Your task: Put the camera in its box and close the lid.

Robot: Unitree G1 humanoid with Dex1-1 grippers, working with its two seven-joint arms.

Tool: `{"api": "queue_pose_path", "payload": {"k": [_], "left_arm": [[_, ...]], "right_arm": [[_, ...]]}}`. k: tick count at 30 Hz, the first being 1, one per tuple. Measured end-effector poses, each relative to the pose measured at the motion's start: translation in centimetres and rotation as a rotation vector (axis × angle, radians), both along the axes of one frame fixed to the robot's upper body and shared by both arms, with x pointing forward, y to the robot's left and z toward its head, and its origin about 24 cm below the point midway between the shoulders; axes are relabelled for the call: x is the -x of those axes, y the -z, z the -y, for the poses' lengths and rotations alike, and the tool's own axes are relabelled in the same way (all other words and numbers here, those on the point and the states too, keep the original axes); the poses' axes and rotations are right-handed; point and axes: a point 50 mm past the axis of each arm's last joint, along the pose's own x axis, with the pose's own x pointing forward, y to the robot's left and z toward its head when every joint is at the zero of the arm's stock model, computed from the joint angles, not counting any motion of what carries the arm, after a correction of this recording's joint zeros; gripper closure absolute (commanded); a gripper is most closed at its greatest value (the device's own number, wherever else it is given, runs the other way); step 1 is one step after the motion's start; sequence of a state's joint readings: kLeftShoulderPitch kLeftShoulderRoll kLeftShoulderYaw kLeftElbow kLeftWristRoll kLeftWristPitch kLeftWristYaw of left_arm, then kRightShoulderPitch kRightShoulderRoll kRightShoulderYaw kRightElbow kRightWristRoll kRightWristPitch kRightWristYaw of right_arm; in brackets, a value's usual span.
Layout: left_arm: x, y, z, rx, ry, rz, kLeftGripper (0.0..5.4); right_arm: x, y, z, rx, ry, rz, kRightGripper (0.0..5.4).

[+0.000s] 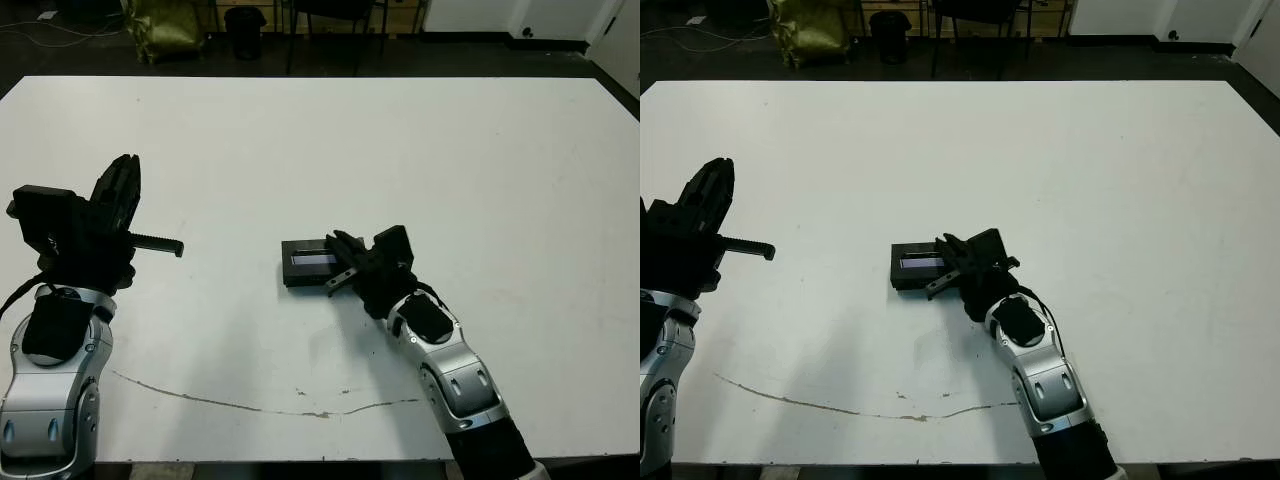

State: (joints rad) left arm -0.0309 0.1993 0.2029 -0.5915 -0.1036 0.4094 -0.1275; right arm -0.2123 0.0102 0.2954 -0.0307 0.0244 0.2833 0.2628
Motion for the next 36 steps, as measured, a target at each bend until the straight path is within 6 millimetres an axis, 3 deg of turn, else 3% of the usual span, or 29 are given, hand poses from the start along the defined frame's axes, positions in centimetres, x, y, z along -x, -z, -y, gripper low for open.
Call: {"api": "queue_pose_path", "payload": {"k": [23,28,32,36], "left_arm": [[-0.1,0.2,0.3,0.001,0.015,0.005,5.39],[0.1,0.5,0.3,0.002,0.017,0.002,5.39],[0.5,1.0,0.5,0.017,0.015,-0.014,5.39],[1.3,1.9,1.1,0.051,0.035,-0.007,5.39]], "right_arm": [[0.7,1.4,0.6,0.023,-0.053,-0.007,5.40],[1.8,-0.1,2.6,-0.055,0.006,0.036,5.40],[2.1,-4.2,5.2,-0.170,0.061,0.198,5.40],[3.0,-5.9,7.5,-0.229,0.102,0.291,5.40]]}}
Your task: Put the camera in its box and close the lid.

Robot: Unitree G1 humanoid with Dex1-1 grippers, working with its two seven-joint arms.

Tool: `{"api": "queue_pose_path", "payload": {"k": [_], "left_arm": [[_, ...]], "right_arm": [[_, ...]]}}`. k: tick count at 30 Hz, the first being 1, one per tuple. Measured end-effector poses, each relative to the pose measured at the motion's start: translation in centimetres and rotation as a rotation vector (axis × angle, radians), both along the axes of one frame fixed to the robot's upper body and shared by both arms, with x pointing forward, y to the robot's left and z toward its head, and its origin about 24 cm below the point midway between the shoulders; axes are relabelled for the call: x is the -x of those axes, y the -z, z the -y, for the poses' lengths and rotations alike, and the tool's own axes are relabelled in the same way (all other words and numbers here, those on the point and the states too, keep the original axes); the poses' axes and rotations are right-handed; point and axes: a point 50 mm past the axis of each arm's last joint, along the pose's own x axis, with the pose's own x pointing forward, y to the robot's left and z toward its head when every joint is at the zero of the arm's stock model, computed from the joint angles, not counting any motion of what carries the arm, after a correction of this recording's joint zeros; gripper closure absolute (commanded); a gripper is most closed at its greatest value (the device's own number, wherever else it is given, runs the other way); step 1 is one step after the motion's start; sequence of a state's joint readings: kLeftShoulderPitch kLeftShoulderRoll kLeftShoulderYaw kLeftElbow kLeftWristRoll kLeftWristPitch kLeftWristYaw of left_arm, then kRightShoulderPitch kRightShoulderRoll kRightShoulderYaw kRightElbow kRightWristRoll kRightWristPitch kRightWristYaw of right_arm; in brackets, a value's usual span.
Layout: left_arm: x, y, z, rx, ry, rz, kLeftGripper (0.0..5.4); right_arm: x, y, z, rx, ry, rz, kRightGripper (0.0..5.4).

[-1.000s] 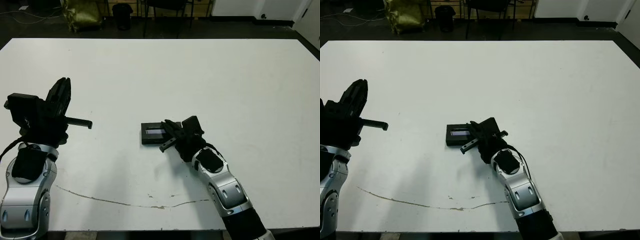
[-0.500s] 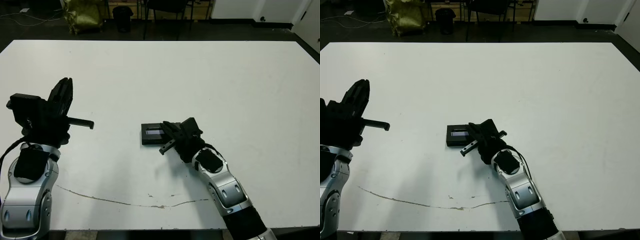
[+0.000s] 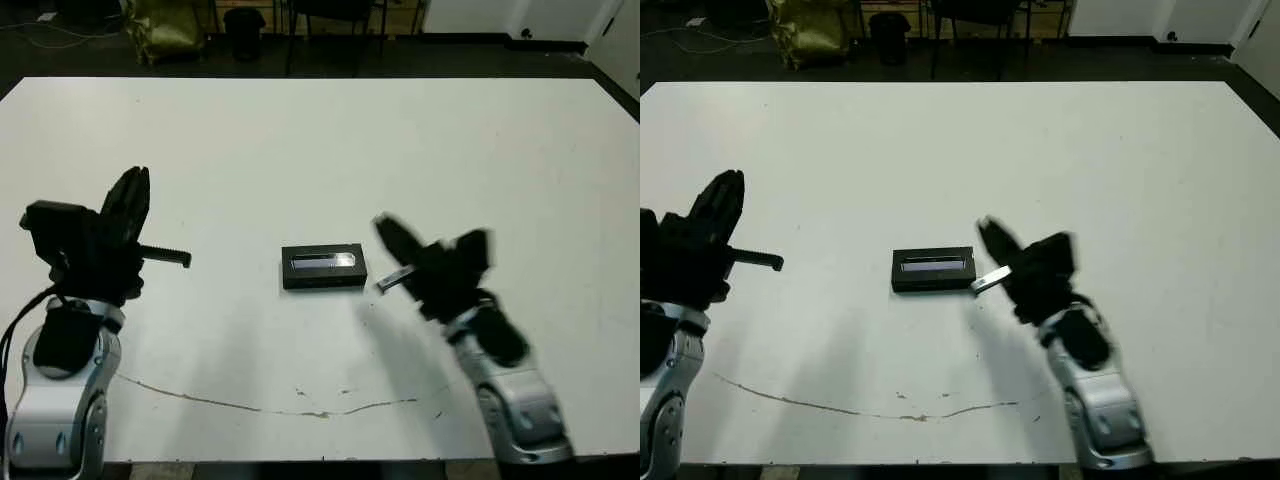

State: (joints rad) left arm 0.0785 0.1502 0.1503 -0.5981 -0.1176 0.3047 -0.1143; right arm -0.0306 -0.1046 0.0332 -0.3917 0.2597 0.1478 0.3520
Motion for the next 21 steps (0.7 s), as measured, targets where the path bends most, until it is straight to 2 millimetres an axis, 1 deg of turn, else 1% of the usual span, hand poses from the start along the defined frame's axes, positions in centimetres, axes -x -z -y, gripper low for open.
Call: {"api": "queue_pose_path", "payload": {"k": [3,6,10,12,16,21], "left_arm": [[0.6,0.9,0.4,0.021,0.019,0.017,5.39],[1.2,1.9,0.8,0.040,0.036,0.010,5.39],[1.9,2.9,1.1,0.053,0.045,-0.022,5.39],[2.1,3.3,1.2,0.055,0.051,-0.039,5.39],[2.1,4.2,1.3,0.082,0.036,-0.044,5.39],[2.2,4.8,1.5,0.089,0.015,-0.040,5.39]], "right_arm": [[0.9,0.1,1.4,0.020,0.069,-0.002,5.40],[1.5,1.2,2.5,0.048,0.152,-0.054,5.40],[2.0,2.9,3.3,0.036,0.234,-0.137,5.40],[2.1,3.8,3.3,0.021,0.261,-0.172,5.40],[2.2,5.4,2.9,0.048,0.295,-0.201,5.40],[2.4,6.9,2.2,0.043,0.310,-0.273,5.40]]}}
